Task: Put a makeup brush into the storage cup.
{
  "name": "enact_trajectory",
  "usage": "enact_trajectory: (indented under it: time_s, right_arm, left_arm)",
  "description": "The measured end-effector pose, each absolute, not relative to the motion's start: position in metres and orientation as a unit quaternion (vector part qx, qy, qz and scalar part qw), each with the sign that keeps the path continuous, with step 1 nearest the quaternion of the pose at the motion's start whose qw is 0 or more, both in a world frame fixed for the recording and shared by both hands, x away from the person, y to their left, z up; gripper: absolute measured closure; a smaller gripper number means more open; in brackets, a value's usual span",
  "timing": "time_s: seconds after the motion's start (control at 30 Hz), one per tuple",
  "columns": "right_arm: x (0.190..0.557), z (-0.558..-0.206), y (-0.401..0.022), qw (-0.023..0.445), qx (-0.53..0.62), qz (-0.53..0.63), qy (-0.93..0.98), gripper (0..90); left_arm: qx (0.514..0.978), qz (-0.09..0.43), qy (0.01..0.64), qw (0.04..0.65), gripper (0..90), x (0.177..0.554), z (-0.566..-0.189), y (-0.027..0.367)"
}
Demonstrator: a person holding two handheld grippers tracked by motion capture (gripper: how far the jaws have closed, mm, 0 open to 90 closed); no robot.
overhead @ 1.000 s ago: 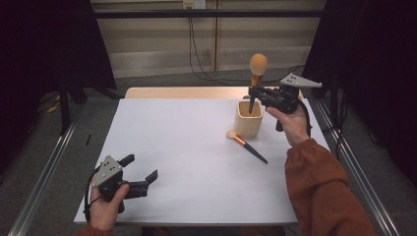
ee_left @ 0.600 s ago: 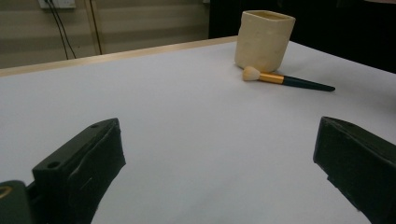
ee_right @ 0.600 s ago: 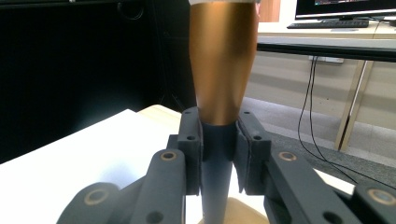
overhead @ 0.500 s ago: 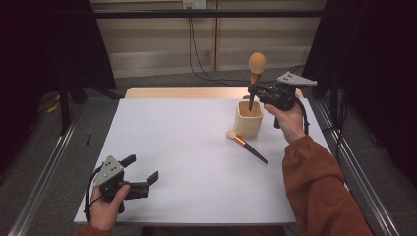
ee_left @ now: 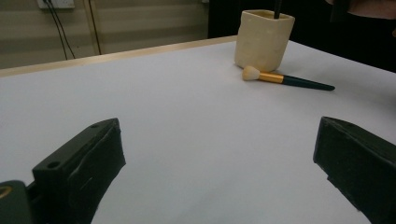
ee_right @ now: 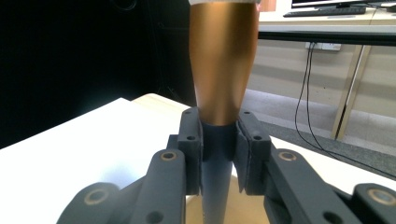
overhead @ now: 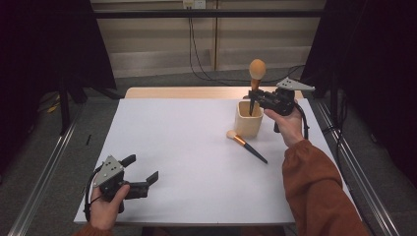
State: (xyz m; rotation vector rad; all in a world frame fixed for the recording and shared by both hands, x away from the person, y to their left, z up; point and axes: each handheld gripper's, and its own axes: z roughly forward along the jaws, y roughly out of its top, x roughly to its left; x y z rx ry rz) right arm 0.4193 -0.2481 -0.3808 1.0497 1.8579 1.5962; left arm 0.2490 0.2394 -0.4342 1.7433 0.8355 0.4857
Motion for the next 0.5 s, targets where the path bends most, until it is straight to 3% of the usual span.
enact_trajectory:
  time_s: [0.5]
  right_arm:
    - [0.417,-0.402,-0.249,0.227,0.39,0.575,0.682,75.3]
  left_arm:
    - [0.735,0.205,0.352,0.542,1.7,0.25,-0.434,0.24]
